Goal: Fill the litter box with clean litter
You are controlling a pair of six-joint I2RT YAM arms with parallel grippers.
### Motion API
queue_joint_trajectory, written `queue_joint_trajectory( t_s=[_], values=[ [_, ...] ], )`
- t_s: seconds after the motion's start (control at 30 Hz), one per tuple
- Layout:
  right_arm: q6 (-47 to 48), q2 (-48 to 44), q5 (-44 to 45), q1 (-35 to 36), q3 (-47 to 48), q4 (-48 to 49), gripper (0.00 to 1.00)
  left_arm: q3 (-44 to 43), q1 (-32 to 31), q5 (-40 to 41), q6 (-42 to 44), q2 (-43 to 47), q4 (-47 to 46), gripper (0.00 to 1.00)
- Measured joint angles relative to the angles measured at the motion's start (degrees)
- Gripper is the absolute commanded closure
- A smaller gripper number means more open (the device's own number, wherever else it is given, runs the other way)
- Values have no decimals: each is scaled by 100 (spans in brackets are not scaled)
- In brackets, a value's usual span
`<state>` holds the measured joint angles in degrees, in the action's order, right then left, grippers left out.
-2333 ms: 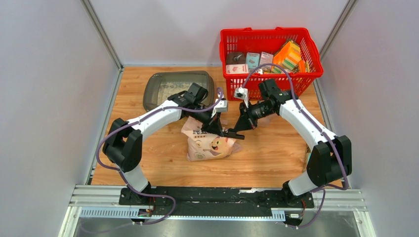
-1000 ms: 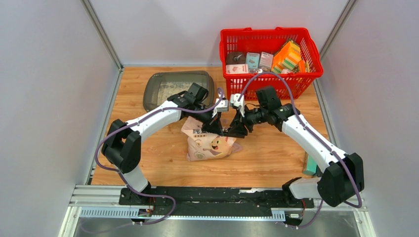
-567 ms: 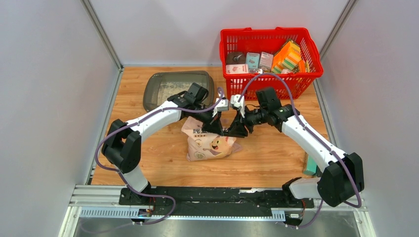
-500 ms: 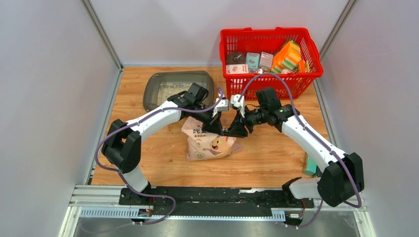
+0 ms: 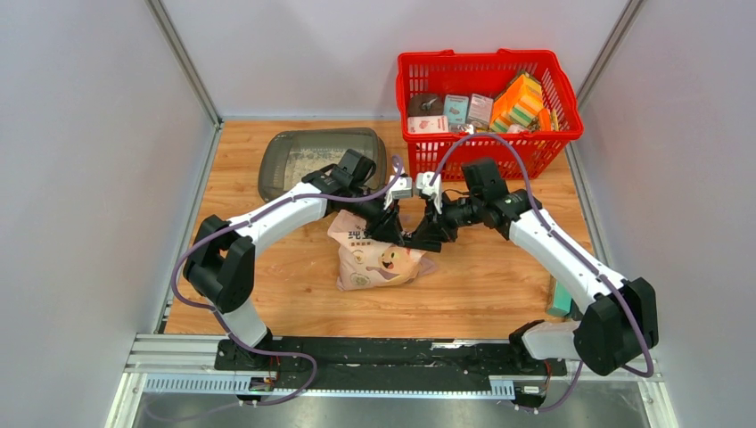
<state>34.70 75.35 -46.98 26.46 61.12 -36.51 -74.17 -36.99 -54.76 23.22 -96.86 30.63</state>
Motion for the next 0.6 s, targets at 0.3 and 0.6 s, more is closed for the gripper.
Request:
queue_joint_trajectory(
  t_s=[0.3, 0.6],
  values=[
    [-105, -13, -9, -63, 125, -168, 100, -2, 0, -127, 26, 0, -149, 56],
    [24, -13, -153, -531, 551, -780, 100, -2, 20, -35, 304, 0, -105, 72]
  ],
)
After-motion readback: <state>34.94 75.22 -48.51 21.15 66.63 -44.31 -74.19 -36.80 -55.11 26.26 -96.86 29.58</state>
